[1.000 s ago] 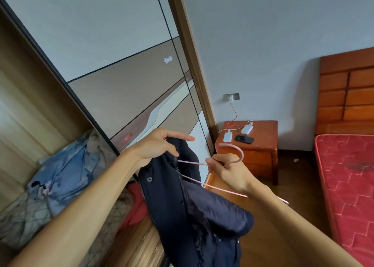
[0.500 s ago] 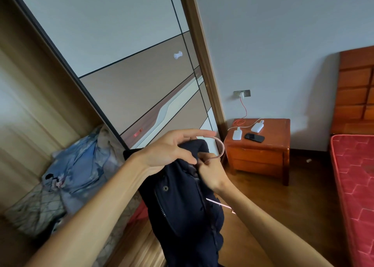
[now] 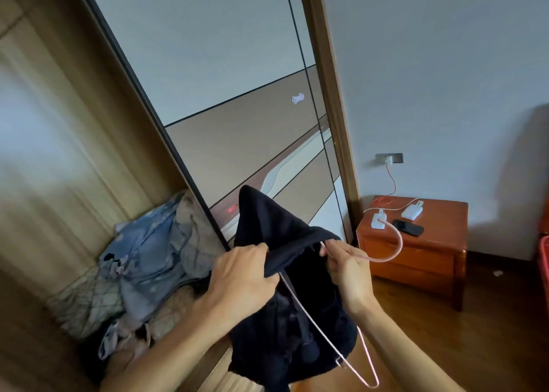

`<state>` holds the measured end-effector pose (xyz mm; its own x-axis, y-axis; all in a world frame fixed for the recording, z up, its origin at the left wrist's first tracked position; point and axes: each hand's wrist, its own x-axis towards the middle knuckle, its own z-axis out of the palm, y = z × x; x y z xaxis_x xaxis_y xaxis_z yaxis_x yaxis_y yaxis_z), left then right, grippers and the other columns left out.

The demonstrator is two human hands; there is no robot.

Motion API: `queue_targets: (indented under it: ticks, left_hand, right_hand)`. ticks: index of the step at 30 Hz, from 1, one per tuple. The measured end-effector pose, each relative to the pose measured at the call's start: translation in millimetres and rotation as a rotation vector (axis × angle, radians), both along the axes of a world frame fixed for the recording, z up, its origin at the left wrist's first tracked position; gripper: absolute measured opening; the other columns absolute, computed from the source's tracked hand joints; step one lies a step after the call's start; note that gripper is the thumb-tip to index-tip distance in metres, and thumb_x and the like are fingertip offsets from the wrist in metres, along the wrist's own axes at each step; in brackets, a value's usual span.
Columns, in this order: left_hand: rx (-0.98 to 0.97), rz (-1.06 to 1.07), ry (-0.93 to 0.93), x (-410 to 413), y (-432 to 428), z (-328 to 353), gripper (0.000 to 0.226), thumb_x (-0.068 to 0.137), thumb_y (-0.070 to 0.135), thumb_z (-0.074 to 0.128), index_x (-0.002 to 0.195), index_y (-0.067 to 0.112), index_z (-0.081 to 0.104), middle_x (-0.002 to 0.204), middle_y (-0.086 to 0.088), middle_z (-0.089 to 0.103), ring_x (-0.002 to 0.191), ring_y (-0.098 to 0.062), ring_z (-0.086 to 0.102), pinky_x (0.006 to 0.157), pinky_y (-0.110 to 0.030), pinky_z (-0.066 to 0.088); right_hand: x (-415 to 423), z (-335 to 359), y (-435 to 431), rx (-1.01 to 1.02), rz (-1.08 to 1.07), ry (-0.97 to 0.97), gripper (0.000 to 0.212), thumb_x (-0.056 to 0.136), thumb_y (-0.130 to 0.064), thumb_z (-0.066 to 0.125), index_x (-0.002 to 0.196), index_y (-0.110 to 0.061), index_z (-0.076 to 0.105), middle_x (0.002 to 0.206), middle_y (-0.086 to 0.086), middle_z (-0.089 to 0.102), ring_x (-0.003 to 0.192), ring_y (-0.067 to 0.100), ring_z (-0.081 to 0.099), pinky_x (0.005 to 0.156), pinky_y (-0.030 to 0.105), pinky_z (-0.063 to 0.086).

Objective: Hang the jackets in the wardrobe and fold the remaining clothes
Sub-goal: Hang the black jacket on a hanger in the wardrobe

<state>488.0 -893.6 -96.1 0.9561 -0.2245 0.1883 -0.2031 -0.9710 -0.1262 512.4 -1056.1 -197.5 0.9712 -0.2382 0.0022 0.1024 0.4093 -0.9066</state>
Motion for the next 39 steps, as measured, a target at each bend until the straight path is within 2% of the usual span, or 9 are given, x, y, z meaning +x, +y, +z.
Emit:
queue_targets:
  ticks: [3, 7, 12, 15, 19, 25, 30, 36, 39]
  left_hand:
    - [-0.135, -0.003, -0.099, 16.4, 17.0, 11.4, 0.018, 0.091, 0.025, 0.060, 0.108, 0.026, 0.063, 0.095, -0.001, 0.071, 0.096, -0.029, 0.067, 0.073, -0.037, 0.051]
    - [-0.410, 0.010, -0.129, 58.1, 50.0, 47.3, 0.032, 0.087, 0.002, 0.058, 0.108, 0.021, 0.073, 0.102, -0.003, 0.074, 0.099, -0.027, 0.067, 0.082, -0.035, 0.052]
    - [-0.609, 0.052, 0.064, 98.1, 67.9, 62.7, 0.042, 0.086, -0.002, 0.053, 0.081, 0.035, 0.073, 0.091, 0.006, 0.074, 0.095, -0.021, 0.068, 0.084, -0.037, 0.056]
    - [-0.704, 0.028, 0.195, 100.6, 63.0, 50.0, 0.042, 0.090, -0.001, 0.055, 0.092, 0.035, 0.076, 0.093, 0.008, 0.075, 0.095, -0.015, 0.069, 0.077, -0.027, 0.055]
    - [-0.715, 0.007, 0.342, 97.7, 48.4, 39.5, 0.037, 0.092, 0.004, 0.062, 0.095, 0.039, 0.074, 0.093, 0.011, 0.073, 0.092, -0.009, 0.068, 0.075, -0.021, 0.055]
    - [-0.667, -0.026, 0.429, 91.1, 26.8, 16.4, 0.029, 0.089, -0.001, 0.056, 0.096, 0.016, 0.079, 0.097, -0.006, 0.077, 0.094, -0.015, 0.071, 0.087, -0.033, 0.056]
    - [-0.634, -0.061, 0.444, 87.4, 44.5, 11.6, 0.035, 0.091, -0.006, 0.053, 0.100, 0.016, 0.079, 0.098, -0.001, 0.077, 0.097, -0.013, 0.070, 0.089, -0.032, 0.055]
    - [-0.648, -0.018, 0.494, 83.5, 72.1, 5.4, 0.021, 0.092, 0.001, 0.055, 0.100, 0.002, 0.075, 0.104, -0.021, 0.072, 0.089, -0.017, 0.069, 0.082, -0.034, 0.053]
    - [-0.659, -0.013, 0.523, 76.6, 72.0, 2.9, 0.019, 0.091, -0.001, 0.052, 0.091, -0.004, 0.070, 0.095, -0.023, 0.072, 0.083, -0.020, 0.064, 0.075, -0.033, 0.046]
  right_hand:
    - [3.9, 3.3, -2.1, -0.093, -0.005, -0.022, 0.031, 0.096, -0.019, 0.057, 0.067, -0.009, 0.061, 0.049, -0.002, 0.035, 0.047, 0.009, 0.028, 0.045, 0.018, 0.023]
    - [16.6, 11.4, -19.8, -0.500, -0.040, -0.108, 0.038, 0.100, -0.029, 0.056, 0.067, -0.013, 0.066, 0.043, -0.009, 0.047, 0.044, 0.003, 0.039, 0.049, 0.017, 0.029]
    - [20.4, -4.2, -34.1, -0.881, -0.116, -0.220, 0.037, 0.101, -0.037, 0.053, 0.072, -0.021, 0.068, 0.055, -0.010, 0.057, 0.056, 0.013, 0.055, 0.061, 0.034, 0.047]
    - [12.8, -19.1, -38.6, -1.005, -0.178, -0.230, 0.035, 0.101, -0.034, 0.054, 0.070, -0.023, 0.067, 0.058, -0.013, 0.057, 0.065, 0.024, 0.061, 0.064, 0.040, 0.050]
    - [7.6, -32.5, -50.5, -0.959, -0.069, -0.189, 0.038, 0.100, -0.036, 0.053, 0.067, -0.023, 0.066, 0.065, -0.006, 0.066, 0.068, 0.022, 0.063, 0.069, 0.042, 0.052]
    - [-10.9, -30.8, -52.8, -0.880, 0.209, -0.176, 0.039, 0.101, -0.036, 0.053, 0.069, -0.020, 0.067, 0.067, 0.014, 0.063, 0.058, 0.021, 0.052, 0.060, 0.027, 0.043]
    - [-28.4, -20.4, -75.0, -0.930, 0.241, -0.141, 0.039, 0.101, -0.033, 0.051, 0.072, -0.014, 0.069, 0.060, -0.020, 0.062, 0.061, -0.005, 0.056, 0.058, 0.008, 0.040]
    - [-36.1, -23.4, -69.9, -0.931, 0.314, -0.140, 0.037, 0.102, -0.032, 0.050, 0.074, -0.017, 0.069, 0.058, -0.024, 0.059, 0.055, -0.004, 0.054, 0.053, 0.009, 0.039]
    - [-28.4, -24.4, -46.4, -0.910, 0.315, -0.160, 0.037, 0.102, -0.039, 0.049, 0.074, -0.022, 0.068, 0.061, -0.011, 0.062, 0.054, 0.004, 0.054, 0.052, 0.012, 0.038]
